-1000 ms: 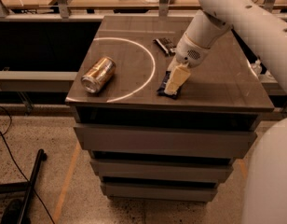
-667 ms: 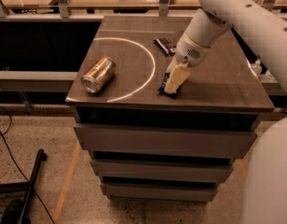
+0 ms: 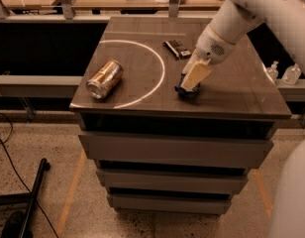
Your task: Pick rxbar blueberry
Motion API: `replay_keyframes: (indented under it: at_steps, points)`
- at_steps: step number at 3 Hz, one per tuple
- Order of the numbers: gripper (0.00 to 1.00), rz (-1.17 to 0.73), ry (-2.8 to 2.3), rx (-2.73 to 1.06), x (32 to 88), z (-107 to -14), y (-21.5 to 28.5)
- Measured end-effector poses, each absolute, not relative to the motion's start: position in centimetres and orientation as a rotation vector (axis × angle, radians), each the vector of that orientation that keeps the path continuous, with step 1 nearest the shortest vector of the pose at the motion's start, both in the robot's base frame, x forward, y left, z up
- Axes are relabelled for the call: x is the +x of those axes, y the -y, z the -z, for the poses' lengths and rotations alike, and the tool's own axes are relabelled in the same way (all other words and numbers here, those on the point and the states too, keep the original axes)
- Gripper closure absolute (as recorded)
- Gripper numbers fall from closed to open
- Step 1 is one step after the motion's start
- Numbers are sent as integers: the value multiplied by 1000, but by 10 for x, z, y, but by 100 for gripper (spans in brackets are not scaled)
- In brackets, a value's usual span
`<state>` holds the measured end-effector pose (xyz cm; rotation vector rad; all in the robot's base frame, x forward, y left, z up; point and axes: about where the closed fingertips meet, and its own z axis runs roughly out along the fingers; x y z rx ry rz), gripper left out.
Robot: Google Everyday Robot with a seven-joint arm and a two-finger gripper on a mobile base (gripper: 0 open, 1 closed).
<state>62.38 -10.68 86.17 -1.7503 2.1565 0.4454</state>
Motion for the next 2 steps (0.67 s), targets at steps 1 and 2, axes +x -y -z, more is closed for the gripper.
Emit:
replay_keyframes:
  at_steps: [1, 2]
  points:
    - [100, -433, -2101, -1671, 624, -899, 127]
    - [100, -442, -2059, -1602, 624, -920, 139]
